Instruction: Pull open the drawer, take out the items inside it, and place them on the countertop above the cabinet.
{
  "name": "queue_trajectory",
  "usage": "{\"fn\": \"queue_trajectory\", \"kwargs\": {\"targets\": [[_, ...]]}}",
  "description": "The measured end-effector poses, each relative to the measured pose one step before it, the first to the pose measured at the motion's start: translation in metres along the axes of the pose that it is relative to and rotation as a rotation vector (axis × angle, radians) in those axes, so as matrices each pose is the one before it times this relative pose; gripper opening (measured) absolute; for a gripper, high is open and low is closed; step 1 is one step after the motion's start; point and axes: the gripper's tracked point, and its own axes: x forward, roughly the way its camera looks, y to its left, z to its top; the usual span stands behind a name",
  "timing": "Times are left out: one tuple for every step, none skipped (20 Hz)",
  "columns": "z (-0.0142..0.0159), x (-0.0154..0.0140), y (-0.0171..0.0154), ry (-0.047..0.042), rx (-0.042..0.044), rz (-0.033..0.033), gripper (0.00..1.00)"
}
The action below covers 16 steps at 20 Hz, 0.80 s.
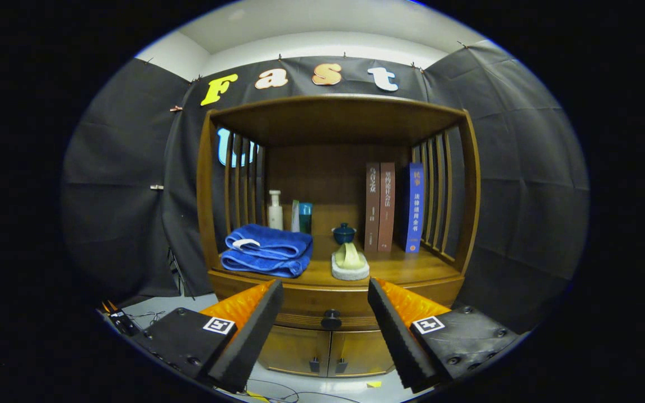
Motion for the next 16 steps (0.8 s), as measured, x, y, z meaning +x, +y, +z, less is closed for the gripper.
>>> {"fn": "queue_trajectory", "kwargs": {"targets": [[0.00891,-0.00637,-0.00024,-0.00054,0.00373,-0.00538,0.99],[0.00722,-0.00791,-0.00024,-0.00157,0.00639,-0.00322,0.99],[0.00676,-0.00468,0.00117,0.00109,0.00329,0.00018,0.99],[0.00513,-0.00658,-0.00111,0.00293,-0.00483,-0.00635,0.99],[0.00236,-0.00707,-0.00364,0.01291,-0.01324,-0.00682,0.99],[0.00181,-0.00674,-0.00481,0.00771,-0.01276,-0.01463,0.99],[0.00448,-0.00765,-0.00177,0.00107,-0.00443,-0.00185,0.99],[0.00548,-0.00749,0.00211,-0.007,0.0119,0.01504,0.99],[0.00468,-0.00704,0.00282,-0.00679,0.01753,0.01785,0.99],[0.00409,-0.00661,-0.00074,-0.00337,0.00953,0.00713,0.99],[0.00491,-0.00614,-0.00425,-0.00846,-0.00081,-0.00249,0.99],[0.00515,-0.00601,-0.00202,-0.01048,-0.00578,0.00226,0.99],[0.00372,-0.00448,-0.00046,-0.00646,-0.00126,0.00298,0.99],[0.00162,-0.00341,-0.00066,-0.00135,0.00894,0.00743,0.99],[-0.00079,-0.0024,-0.00066,0.00409,0.01627,0.00613,0.99],[-0.0008,-0.00146,-0.00196,0.00666,0.00951,-0.00182,0.99]]}}
